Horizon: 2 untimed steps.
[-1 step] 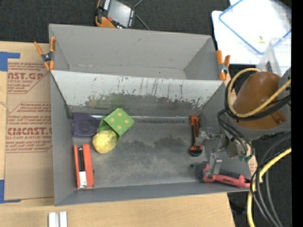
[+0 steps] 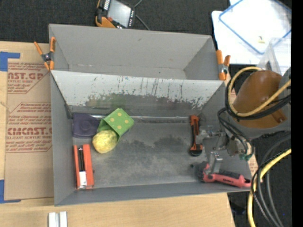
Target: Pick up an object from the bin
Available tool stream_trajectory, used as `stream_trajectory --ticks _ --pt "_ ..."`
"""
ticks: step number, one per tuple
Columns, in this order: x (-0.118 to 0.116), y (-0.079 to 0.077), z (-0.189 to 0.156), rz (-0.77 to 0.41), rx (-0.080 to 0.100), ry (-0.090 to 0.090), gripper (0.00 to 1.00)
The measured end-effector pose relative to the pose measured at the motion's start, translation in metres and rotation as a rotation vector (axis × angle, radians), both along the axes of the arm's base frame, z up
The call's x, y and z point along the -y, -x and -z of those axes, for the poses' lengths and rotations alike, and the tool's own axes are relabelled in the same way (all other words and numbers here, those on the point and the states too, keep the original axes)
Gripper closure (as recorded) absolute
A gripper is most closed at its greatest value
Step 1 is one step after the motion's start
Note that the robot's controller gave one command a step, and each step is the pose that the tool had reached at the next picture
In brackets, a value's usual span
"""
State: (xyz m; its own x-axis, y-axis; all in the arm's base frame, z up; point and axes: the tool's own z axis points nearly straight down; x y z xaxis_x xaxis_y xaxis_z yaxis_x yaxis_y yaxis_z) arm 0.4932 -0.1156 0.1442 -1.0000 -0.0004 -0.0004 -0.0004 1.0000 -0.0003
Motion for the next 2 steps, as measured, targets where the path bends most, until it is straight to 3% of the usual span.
stream_trajectory --ticks 1,2 --pt "0.025 -0.081 0.066 -0.480 0.024 0.008 0.00" --pt "0.035 -0.069 0.013 -0.224 0.005 0.000 0.00"
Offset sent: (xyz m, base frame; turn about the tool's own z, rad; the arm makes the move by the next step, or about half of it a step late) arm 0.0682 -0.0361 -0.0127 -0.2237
